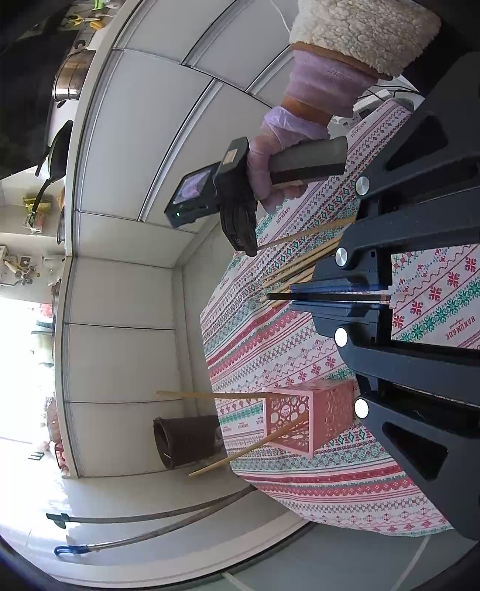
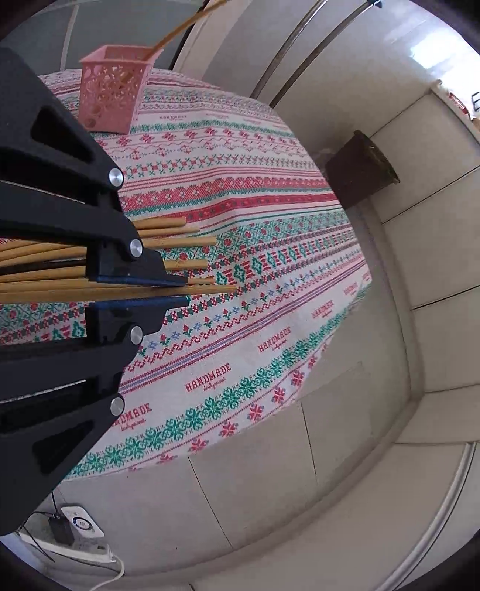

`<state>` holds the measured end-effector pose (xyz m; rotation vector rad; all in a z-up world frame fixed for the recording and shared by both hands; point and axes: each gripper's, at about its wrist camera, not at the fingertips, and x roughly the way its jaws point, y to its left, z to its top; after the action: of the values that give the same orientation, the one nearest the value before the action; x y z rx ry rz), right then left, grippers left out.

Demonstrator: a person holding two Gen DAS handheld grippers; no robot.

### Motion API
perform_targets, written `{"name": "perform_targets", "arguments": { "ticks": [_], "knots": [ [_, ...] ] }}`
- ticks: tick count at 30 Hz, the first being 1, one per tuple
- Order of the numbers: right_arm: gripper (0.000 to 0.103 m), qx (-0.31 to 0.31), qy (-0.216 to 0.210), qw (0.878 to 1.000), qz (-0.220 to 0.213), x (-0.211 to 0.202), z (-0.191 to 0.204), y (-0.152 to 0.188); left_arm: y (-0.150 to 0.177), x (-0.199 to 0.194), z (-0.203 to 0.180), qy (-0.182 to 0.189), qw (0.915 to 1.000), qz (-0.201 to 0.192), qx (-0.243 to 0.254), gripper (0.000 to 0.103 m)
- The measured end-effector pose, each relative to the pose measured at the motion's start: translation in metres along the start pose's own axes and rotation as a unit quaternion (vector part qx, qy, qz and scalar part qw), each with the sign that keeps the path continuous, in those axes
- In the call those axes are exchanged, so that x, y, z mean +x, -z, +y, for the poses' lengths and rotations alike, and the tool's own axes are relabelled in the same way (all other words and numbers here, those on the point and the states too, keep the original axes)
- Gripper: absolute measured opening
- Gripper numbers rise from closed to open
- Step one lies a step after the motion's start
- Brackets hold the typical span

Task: Organize utensils
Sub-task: 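Carry the black chopstick toward the basket while the right gripper grasps a wooden chopstick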

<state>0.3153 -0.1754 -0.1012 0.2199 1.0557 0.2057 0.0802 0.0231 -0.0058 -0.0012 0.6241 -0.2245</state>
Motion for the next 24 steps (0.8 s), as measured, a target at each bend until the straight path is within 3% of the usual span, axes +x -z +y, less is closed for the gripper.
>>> {"name": "perform_targets", "arguments": {
  "ticks": [5, 14, 24],
  "knots": [
    [0.006, 0.002, -0.018, 1.0, -0.026, -0.046, -0.002, 0.01, -0.002, -0.007, 0.0, 0.0, 0.9999, -0.012, -0.004, 0.003],
    [0.006, -0.01, -0.091, 0.991, -0.094, -0.135, 0.009, 0.026, -0.007, -0.025, -0.001, -0.009, 0.999, -0.043, -0.005, 0.003],
    [0.006, 0.025, -0.153, 0.978, -0.142, -0.173, 0.013, 0.014, -0.036, -0.053, 0.021, -0.017, 0.9952, -0.088, -0.041, 0.003]
  ]
}}
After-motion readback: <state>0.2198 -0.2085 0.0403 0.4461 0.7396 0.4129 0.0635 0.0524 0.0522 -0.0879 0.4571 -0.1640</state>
